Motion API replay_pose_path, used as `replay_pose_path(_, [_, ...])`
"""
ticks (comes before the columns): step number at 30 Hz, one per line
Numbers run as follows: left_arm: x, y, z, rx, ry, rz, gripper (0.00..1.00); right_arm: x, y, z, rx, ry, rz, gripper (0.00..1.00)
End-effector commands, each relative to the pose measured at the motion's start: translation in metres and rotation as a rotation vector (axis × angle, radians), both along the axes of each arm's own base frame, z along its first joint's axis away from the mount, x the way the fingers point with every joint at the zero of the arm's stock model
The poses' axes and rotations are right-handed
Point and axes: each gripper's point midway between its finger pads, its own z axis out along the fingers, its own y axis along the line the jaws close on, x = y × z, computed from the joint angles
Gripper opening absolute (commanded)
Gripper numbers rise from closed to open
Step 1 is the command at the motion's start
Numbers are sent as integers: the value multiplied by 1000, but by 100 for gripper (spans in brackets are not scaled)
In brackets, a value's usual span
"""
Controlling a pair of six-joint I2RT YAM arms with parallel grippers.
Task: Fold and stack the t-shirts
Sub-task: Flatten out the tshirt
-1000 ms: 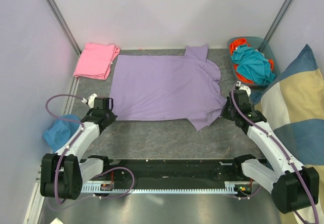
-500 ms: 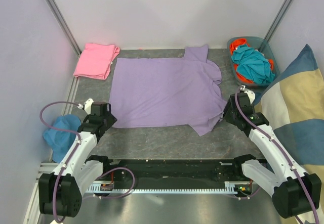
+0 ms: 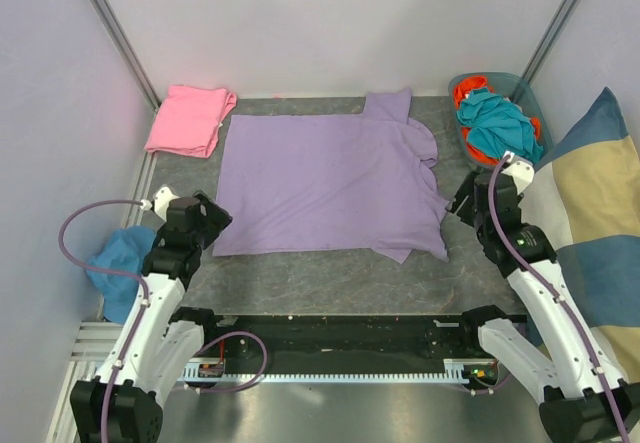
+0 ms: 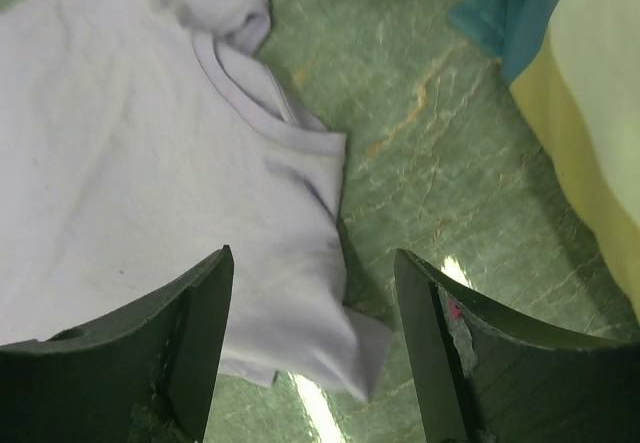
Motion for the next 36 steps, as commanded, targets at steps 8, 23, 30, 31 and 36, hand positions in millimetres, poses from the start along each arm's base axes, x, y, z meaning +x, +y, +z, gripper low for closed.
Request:
replay_pose_path(8, [17, -4, 14, 3, -32, -28, 95, 6, 48, 17, 79, -36, 275, 70])
replay_pose_path(23, [17, -8, 4, 0, -22, -58, 96, -43, 164, -73, 44, 216, 754, 66])
replay_pose_path(30, [14, -8, 2, 8, -20, -66, 96, -55, 166, -114, -121, 346, 730, 62])
replay_pose_path(31, [13, -8, -1, 10, -15, -67, 96, -55, 165, -117, -117, 352, 712, 61])
replay_pose_path(36, [14, -10, -4, 6, -1, -80, 96, -56, 157, -134, -138, 391, 651, 59])
